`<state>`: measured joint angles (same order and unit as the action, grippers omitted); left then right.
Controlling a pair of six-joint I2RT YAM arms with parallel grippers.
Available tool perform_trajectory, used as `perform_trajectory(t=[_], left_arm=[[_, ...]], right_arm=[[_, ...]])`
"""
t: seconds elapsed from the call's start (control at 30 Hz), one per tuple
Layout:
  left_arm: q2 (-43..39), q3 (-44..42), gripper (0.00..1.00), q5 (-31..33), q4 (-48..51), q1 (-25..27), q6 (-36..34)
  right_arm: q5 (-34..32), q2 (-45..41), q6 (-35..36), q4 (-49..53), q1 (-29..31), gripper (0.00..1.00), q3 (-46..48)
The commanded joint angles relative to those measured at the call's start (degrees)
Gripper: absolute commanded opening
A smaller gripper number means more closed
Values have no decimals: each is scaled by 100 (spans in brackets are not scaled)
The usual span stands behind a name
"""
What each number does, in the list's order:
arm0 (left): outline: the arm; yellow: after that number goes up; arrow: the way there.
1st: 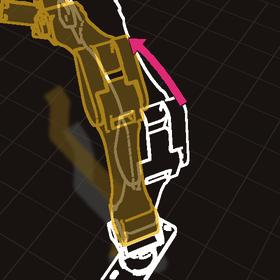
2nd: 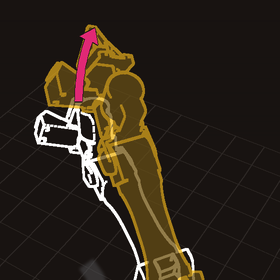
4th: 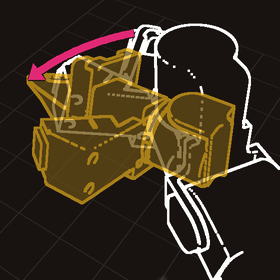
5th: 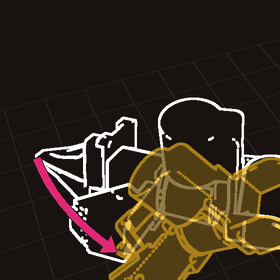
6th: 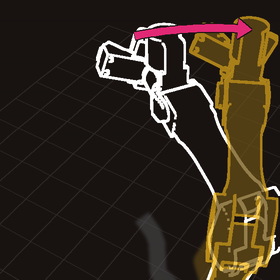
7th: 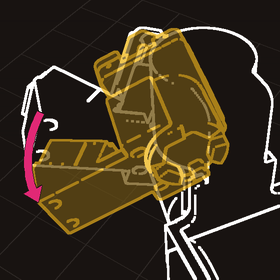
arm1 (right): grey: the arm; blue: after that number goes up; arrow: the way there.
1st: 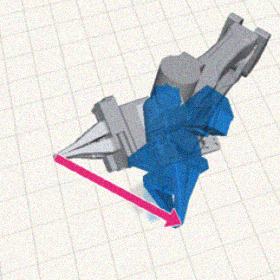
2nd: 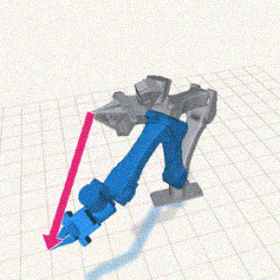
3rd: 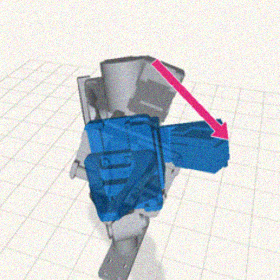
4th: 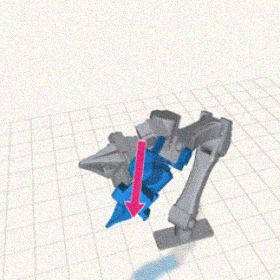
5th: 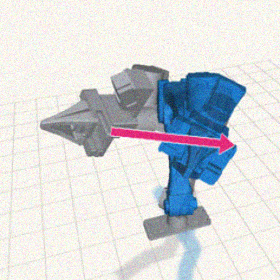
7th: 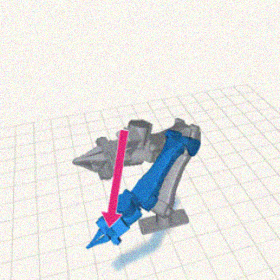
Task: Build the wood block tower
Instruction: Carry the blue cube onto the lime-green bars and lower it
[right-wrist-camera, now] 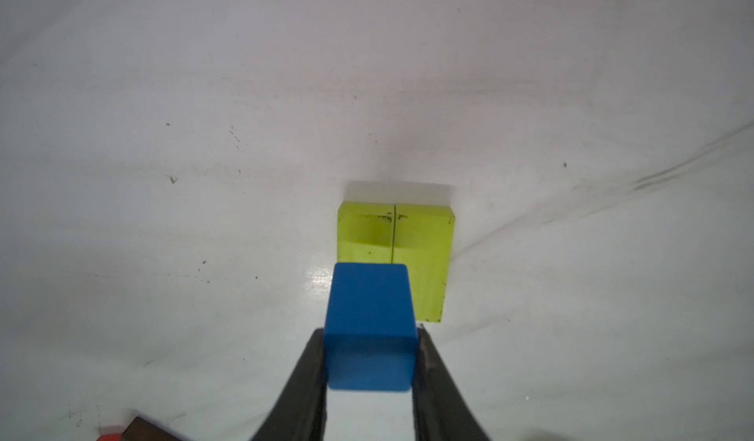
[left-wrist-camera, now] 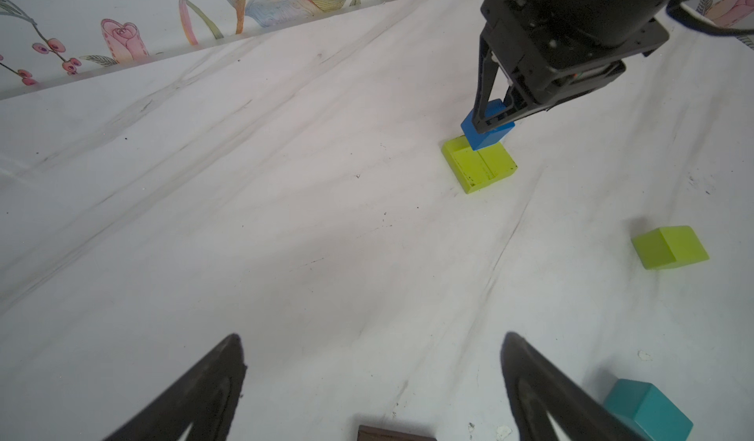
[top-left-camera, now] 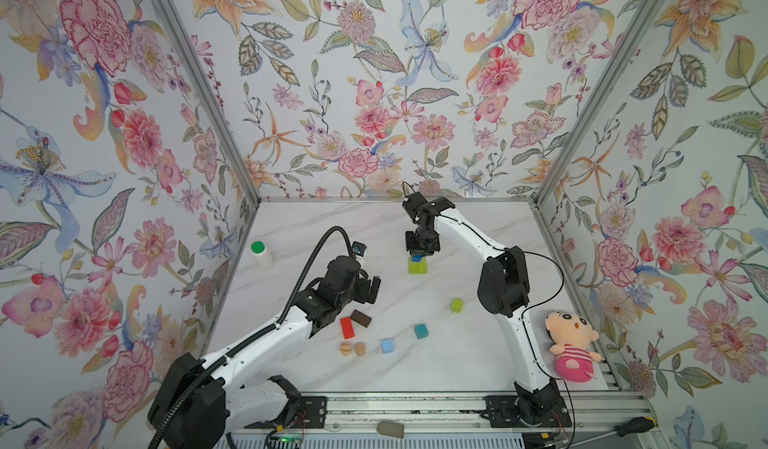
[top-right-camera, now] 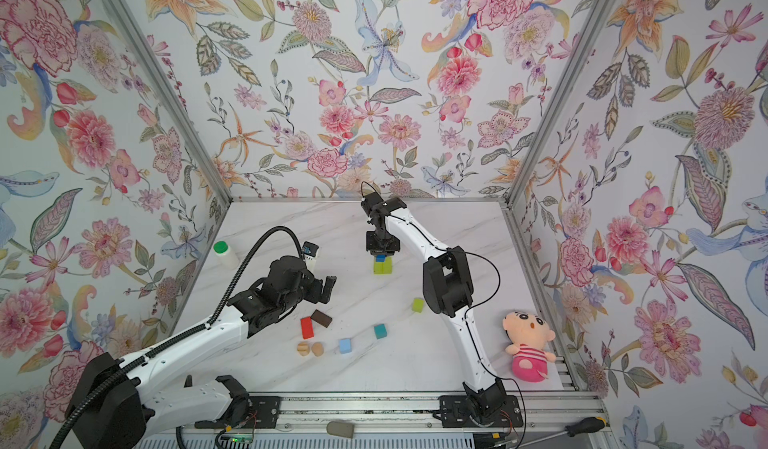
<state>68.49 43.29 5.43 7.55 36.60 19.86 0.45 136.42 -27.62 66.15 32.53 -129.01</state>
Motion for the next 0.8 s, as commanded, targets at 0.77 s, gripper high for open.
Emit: perform_trajectory(t=[0.77], left_arm=[[157,198,99,-408,-78,-443,-263]], right_arm=[[155,670,123,544,-35,33,-788]])
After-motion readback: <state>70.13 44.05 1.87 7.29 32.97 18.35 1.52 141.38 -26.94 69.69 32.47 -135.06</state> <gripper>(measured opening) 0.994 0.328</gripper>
